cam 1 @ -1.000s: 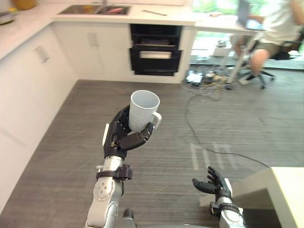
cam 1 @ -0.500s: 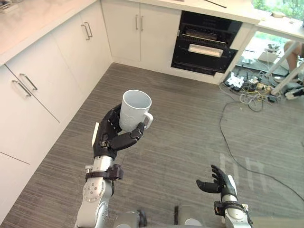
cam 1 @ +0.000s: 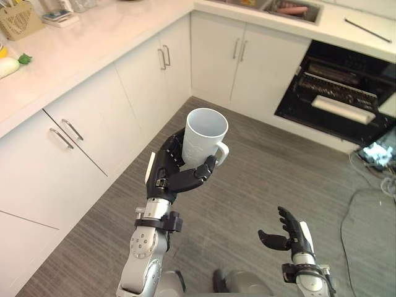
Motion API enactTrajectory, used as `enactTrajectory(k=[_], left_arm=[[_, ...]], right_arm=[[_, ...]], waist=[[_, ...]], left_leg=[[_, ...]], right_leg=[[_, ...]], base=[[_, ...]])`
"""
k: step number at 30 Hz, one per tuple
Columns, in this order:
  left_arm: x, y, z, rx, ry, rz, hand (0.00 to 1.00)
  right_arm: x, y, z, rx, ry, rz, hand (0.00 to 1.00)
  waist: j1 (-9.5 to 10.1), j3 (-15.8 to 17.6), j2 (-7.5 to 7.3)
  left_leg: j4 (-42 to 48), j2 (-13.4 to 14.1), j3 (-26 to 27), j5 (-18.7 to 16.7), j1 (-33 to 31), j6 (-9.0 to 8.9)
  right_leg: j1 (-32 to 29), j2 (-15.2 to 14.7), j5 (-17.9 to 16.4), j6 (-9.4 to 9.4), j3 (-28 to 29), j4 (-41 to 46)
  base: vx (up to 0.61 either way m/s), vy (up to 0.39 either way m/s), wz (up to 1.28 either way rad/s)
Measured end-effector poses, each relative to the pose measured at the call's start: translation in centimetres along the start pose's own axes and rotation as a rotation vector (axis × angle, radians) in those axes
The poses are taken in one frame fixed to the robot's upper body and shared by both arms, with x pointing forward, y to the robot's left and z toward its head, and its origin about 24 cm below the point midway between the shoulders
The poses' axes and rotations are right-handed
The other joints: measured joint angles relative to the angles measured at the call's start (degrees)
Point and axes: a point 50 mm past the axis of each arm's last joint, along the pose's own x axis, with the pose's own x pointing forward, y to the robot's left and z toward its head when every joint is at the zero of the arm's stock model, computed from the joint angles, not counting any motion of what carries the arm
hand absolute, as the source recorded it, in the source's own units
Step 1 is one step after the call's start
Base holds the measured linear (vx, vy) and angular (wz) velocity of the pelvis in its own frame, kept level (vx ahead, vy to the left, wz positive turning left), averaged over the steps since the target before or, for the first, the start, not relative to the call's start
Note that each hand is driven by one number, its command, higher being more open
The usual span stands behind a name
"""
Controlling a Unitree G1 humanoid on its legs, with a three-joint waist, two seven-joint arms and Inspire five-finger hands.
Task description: Walk over to the sink, pick up the cup, carry it to the dishwasher, place the cup inside the dishwasher, then close the dishwasher door
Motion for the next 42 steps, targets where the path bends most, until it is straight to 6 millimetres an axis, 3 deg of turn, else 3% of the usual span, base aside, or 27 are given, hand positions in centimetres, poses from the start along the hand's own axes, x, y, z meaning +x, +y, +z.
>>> enactTrajectory(k=[2,3,4,5,7,8,9,10,13,15,17,19,20,21,22,24,25,27,29,31,33,34,36,38,39,41,42], left_arm=[[0.0,0.2,0.0,0.004,-0.001,0.011,0.30],[0.0,0.4,0.0,0.008,-0.002,0.020,0.30],[0.0,0.4,0.0,0.012,0.002,0.023,0.30],[0.0,0.6,-0.1,0.019,0.004,0.029,0.30],[0.1,0.4,-0.1,0.018,0.007,0.018,0.30],[0.1,0.5,-0.1,0.033,0.015,0.008,0.30],[0.1,0.7,-0.2,0.056,0.031,-0.003,0.30],[-0.1,1.0,-0.6,0.085,0.066,-0.010,0.30],[0.0,0.6,-0.6,0.073,0.062,-0.016,0.30],[0.6,0.0,0.0,0.073,0.019,-0.056,0.30],[1.0,-0.3,0.2,0.078,0.006,-0.083,0.30],[1.2,-0.1,0.0,0.084,0.010,-0.078,0.30],[1.2,0.4,-0.3,0.090,0.022,-0.057,0.30],[1.0,0.7,-1.1,0.084,0.056,-0.036,0.30],[0.9,0.7,-1.4,0.080,0.075,-0.026,0.30],[0.8,1.3,-2.1,0.072,0.105,0.015,0.30],[0.8,1.3,-2.2,0.062,0.111,0.030,0.30],[0.4,1.0,-2.1,0.026,0.099,0.051,0.30],[0.3,0.7,-1.6,0.017,0.077,0.041,0.30],[0.3,0.9,-1.3,0.018,0.064,0.047,0.30],[0.2,1.1,-1.4,0.023,0.067,0.054,0.30],[0.1,1.2,-1.4,0.022,0.069,0.065,0.30],[-0.1,1.5,-1.4,0.025,0.069,0.084,0.30],[-0.6,2.2,-1.5,0.039,0.083,0.116,0.30],[-0.8,2.6,-1.5,0.053,0.089,0.128,0.30],[-0.9,2.7,-1.4,0.061,0.092,0.135,0.30],[-1.0,2.9,-1.4,0.081,0.099,0.125,0.30]], right_arm=[[1.1,-0.3,0.0,-0.001,0.012,-0.010,0.90],[1.6,-0.4,-0.3,-0.002,0.037,-0.016,0.90],[1.6,-0.4,-0.6,-0.005,0.053,-0.016,0.90],[1.6,-0.2,-1.1,-0.006,0.075,-0.011,0.90],[1.3,-0.1,-1.5,-0.003,0.094,-0.007,0.90],[1.2,0.3,-1.6,0.007,0.102,0.000,0.90],[1.2,0.7,-1.6,0.020,0.107,0.008,0.90],[1.2,1.2,-1.5,0.036,0.108,0.013,0.90],[1.3,1.8,-0.8,0.047,0.081,0.025,0.90],[1.5,2.1,-0.3,0.053,0.052,0.031,0.90],[1.7,1.9,-0.1,0.050,0.045,0.028,0.90],[1.6,1.9,-0.5,0.045,0.065,0.027,0.90],[1.4,1.7,-1.1,0.037,0.091,0.025,0.90],[1.2,1.1,-1.9,0.015,0.124,0.017,0.90],[1.3,0.9,-2.1,0.009,0.138,0.012,0.90],[0.9,0.6,-2.5,0.006,0.160,0.006,0.90],[0.8,0.5,-2.4,0.007,0.150,0.001,0.90],[0.3,-0.1,-1.5,0.018,0.098,-0.036,0.90],[0.4,-0.5,-0.4,0.036,0.039,-0.063,0.90],[1.2,-0.7,0.5,0.057,0.007,-0.081,0.90],[1.5,-0.9,0.4,0.078,0.016,-0.094,0.90],[1.7,-1.2,0.0,0.092,0.037,-0.112,0.90],[1.9,-1.9,-0.6,0.082,0.070,-0.134,0.90],[1.8,-2.1,-1.3,0.109,0.109,-0.147,0.90],[1.6,-2.1,-1.4,0.120,0.112,-0.152,0.90],[1.7,-2.0,-0.3,0.135,0.068,-0.160,0.90],[2.0,-1.6,0.9,0.159,0.020,-0.162,0.90]], waist=[[0.35,0.06,-0.23],[1.18,-0.13,0.00],[1.53,-0.24,-0.16],[0.74,-0.53,-0.30],[0.43,-0.72,-0.70],[0.33,-0.71,-1.71],[-0.26,-0.37,-2.84],[-1.14,-0.41,-3.73],[-1.63,-0.68,-3.46],[-2.02,-1.18,-3.39],[-3.48,-1.84,-3.55],[-4.66,-1.94,-3.65],[-5.36,-2.15,-3.93],[-6.31,-2.93,-2.62],[-6.20,-3.13,-1.24],[-5.95,-2.63,0.58],[-5.54,-2.43,0.82],[-3.55,-2.06,1.32],[-2.56,-2.09,0.85],[-1.19,-1.74,0.29],[-1.11,-1.50,-0.12],[-1.04,-1.55,-0.49],[-0.91,-1.77,0.00],[-0.78,-2.21,-0.30],[-1.23,-2.55,-1.91],[-1.22,-2.53,-2.51],[-1.30,-2.36,-3.43]], left_leg=[[-16.56,-4.85,-5.26,4.28,-3.04,-2.99],[-25.82,-6.31,-7.11,12.63,-2.66,-3.87],[-25.60,-6.95,-6.96,16.79,-1.74,-3.34],[-21.17,-8.09,-6.18,16.34,-1.95,0.82],[-16.03,-8.43,-4.41,10.42,-2.35,2.65],[-15.67,-8.89,-3.37,8.33,-1.02,3.29],[-16.44,-9.72,-2.90,6.80,1.63,3.84],[-19.16,-10.43,-2.00,4.91,7.60,4.16],[-26.45,-9.48,0.37,2.83,19.26,3.77],[-31.17,-9.20,1.64,2.33,23.93,2.98],[-36.43,-9.21,2.25,2.08,29.00,1.79],[-40.19,-9.39,2.76,1.14,33.76,-0.13],[-41.05,-9.83,2.75,0.05,36.61,-1.90],[-39.98,-9.00,2.37,-0.79,38.31,-3.37],[-38.06,-7.46,2.44,-1.08,38.16,-3.95],[-16.40,-2.45,1.80,3.38,32.33,-7.82],[-8.71,-0.78,1.18,7.42,30.17,-7.93],[15.03,4.74,-1.05,8.09,20.39,-7.36],[18.19,6.35,-0.78,5.76,12.92,-5.59],[9.37,6.45,-0.98,2.58,7.24,-3.17],[-1.99,3.96,-2.50,2.28,5.68,-3.48],[-12.79,0.46,-5.97,3.02,5.49,-4.31],[-27.76,-3.32,-12.15,6.95,5.98,-5.25],[-26.58,-5.26,-12.92,14.58,7.42,-4.70],[-22.26,-6.13,-10.45,11.52,6.73,-3.15],[-19.14,-5.66,-6.52,7.16,7.30,-1.76],[-19.28,-5.84,-3.31,5.27,9.50,-0.70]], right_leg=[[3.46,-2.96,-1.29,1.55,1.95,-2.68],[5.23,-4.11,-3.02,3.79,4.49,-3.51],[6.33,-5.02,-4.03,4.64,5.87,-3.49],[7.21,-6.95,-5.40,5.43,7.54,-1.45],[3.36,-7.90,-5.52,6.35,10.23,8.81],[0.12,-8.51,-4.16,9.73,10.92,16.67],[-3.31,-9.26,-1.37,15.35,11.57,25.16],[-8.14,-9.47,-1.35,16.01,11.31,38.16],[-16.30,-8.21,-3.76,11.09,5.45,46.06],[-23.50,-7.05,-4.92,9.32,0.89,41.43],[-27.21,-6.53,-3.49,6.98,-6.15,24.80],[-27.98,-4.54,3.52,4.35,-9.87,8.74],[-28.00,-3.54,11.70,1.39,-10.21,4.36],[-27.92,-2.94,17.77,-0.97,-9.59,6.98],[-27.89,-1.91,15.86,-0.95,-9.45,8.23],[-22.75,1.33,11.33,-3.43,-9.20,9.21],[-20.18,2.29,10.55,-3.67,-8.67,8.06],[-8.82,5.68,9.46,-4.25,-5.34,1.09],[-3.70,5.67,9.25,-4.40,-2.20,-2.93],[0.34,4.80,8.50,-3.65,1.70,-5.52],[2.57,3.06,6.94,-2.78,3.53,-5.70],[3.70,1.36,5.40,-1.88,5.21,-5.49],[3.87,-0.12,2.55,0.57,8.13,-4.33],[3.60,-1.91,-2.82,2.79,12.42,0.37],[3.03,-3.72,-5.24,4.01,13.80,3.16],[-1.75,-4.29,-5.64,5.99,14.26,12.83],[-6.78,-5.80,-4.54,10.59,12.37,23.36]], base=[[0.64,0.256,-0.43],[0.47,0.237,-0.76],[0.64,0.364,-0.73],[0.67,0.365,-0.42],[0.66,0.348,-0.33],[0.50,0.241,-0.33],[0.59,0.247,-0.32],[0.68,0.252,-0.29],[0.55,0.145,-0.49],[0.44,0.058,-0.37],[0.47,0.024,-0.14],[0.65,-0.014,-0.04],[0.82,-0.076,0.08],[0.70,-0.071,-0.01],[0.69,-0.108,-0.19],[0.74,-0.133,-0.37],[0.64,-0.105,-0.47],[0.58,-0.051,-0.61],[0.46,0.008,-0.59],[0.49,0.106,-0.80],[0.41,0.201,-0.55],[0.47,0.332,-0.61],[0.43,0.348,-0.76],[0.39,0.351,-0.92],[0.37,0.320,-0.79],[0.52,0.427,-1.07],[0.41,0.337,-1.16]])
